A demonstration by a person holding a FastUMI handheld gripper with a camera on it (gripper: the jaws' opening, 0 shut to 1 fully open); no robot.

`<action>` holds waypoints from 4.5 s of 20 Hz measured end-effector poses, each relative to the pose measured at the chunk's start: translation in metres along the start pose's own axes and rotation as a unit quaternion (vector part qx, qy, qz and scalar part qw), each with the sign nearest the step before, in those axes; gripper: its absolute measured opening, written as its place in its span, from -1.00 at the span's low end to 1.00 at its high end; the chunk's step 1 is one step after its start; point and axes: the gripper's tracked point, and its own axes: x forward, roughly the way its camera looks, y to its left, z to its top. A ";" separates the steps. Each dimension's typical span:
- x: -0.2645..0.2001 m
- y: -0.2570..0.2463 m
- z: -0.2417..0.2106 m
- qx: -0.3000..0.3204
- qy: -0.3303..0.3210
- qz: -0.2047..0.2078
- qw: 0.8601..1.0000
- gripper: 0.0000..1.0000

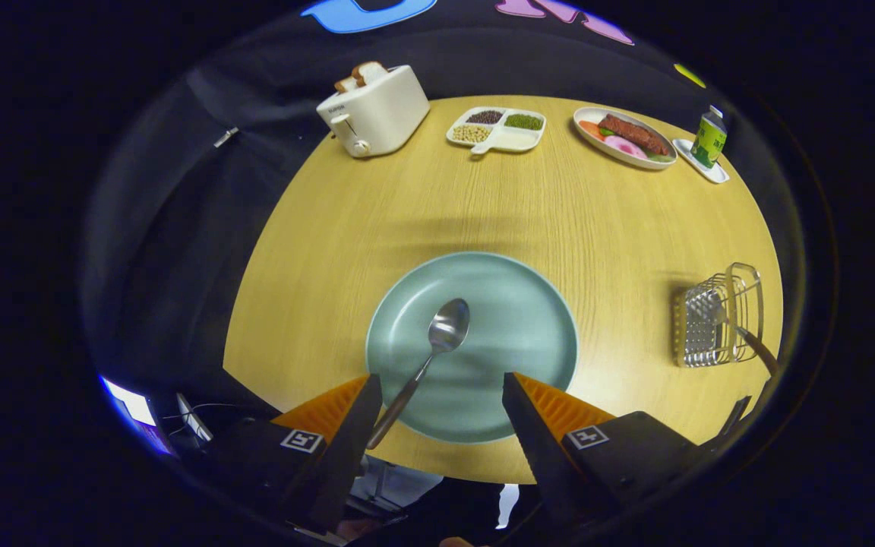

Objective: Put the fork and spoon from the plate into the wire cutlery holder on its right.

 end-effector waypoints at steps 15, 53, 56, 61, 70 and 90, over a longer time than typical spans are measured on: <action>0.065 0.000 -0.035 -0.002 0.076 -0.056 0.996 0.61; -0.126 -0.123 0.027 0.038 0.022 0.041 0.998 -0.84; -0.143 -0.162 0.032 0.033 0.042 0.032 0.998 -0.84; -0.158 -0.220 0.031 0.036 0.089 0.016 0.995 -0.84; -0.131 -0.265 0.033 0.033 0.158 -0.005 0.987 -0.84; -0.192 -0.236 0.118 0.040 -0.087 -0.003 0.995 0.99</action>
